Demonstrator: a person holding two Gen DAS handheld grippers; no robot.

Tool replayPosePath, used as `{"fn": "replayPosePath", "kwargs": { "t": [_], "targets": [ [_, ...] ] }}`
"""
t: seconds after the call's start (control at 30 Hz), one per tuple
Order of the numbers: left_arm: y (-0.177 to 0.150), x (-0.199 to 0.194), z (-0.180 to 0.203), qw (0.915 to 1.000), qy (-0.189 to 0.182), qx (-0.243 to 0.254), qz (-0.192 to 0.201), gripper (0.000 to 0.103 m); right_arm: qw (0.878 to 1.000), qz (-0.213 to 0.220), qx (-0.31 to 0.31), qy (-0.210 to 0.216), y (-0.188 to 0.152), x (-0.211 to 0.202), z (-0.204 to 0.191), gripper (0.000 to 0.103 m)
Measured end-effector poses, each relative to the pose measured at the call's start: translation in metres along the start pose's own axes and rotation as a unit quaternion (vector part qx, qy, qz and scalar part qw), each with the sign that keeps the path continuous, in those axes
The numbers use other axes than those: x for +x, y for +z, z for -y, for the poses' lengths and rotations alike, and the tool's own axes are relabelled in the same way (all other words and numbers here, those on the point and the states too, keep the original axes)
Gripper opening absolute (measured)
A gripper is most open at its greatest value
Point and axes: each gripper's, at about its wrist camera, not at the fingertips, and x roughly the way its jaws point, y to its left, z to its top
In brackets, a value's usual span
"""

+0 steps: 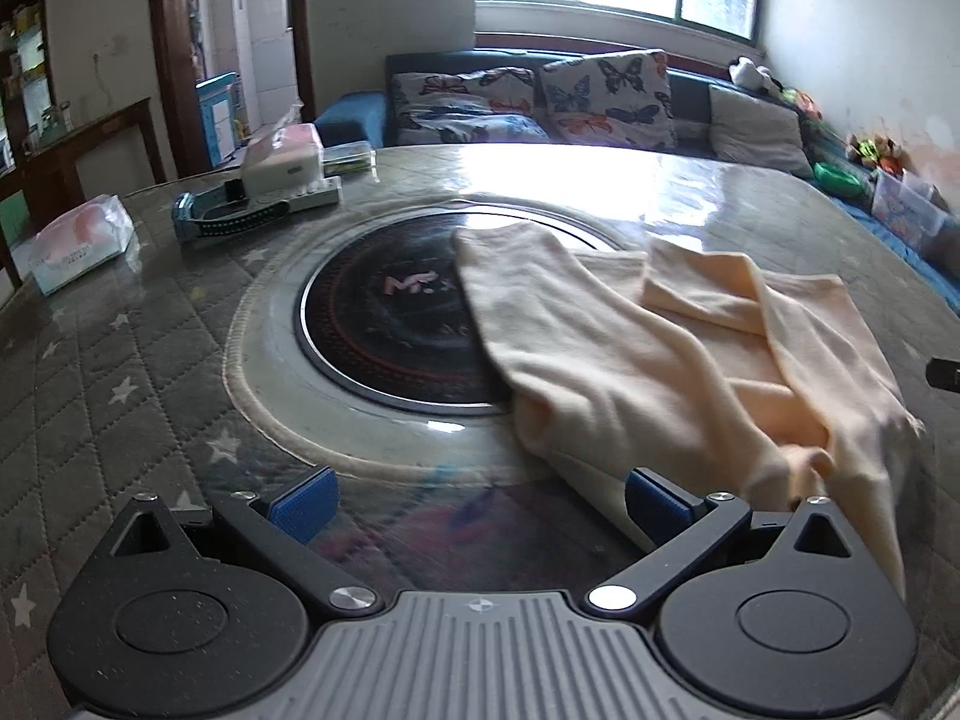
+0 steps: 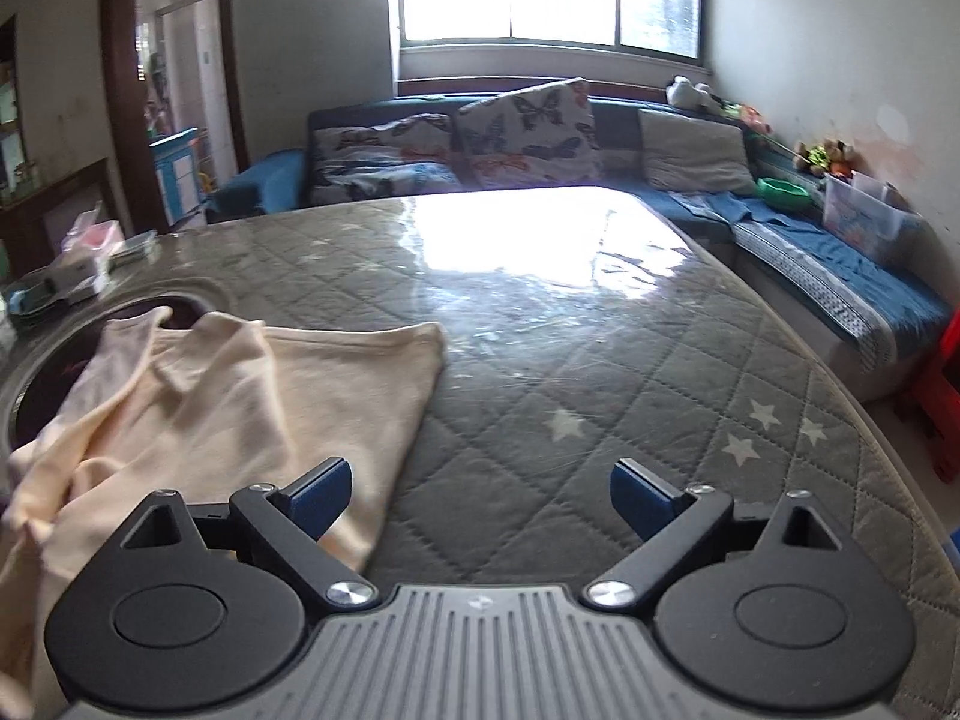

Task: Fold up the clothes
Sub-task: 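Move both tools toward the crumpled cream shirt on the table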

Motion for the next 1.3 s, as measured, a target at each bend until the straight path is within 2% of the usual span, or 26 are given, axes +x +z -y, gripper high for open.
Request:
{"fn": "replayPosePath", "kwargs": {
  "t": [0.43,1.3],
  "targets": [
    [-0.004,-0.017,0.017,0.9999,0.003,0.013,-0.006,0.103,0.997,0.007,-0.058,0.051,-0.025,-0.036,-0.037,0.089],
    [-0.015,-0.038,0.041,0.9993,-0.004,0.038,-0.005,0.103,0.995,-0.011,-0.057,0.079,-0.039,-0.055,-0.050,0.081]
  ]
}}
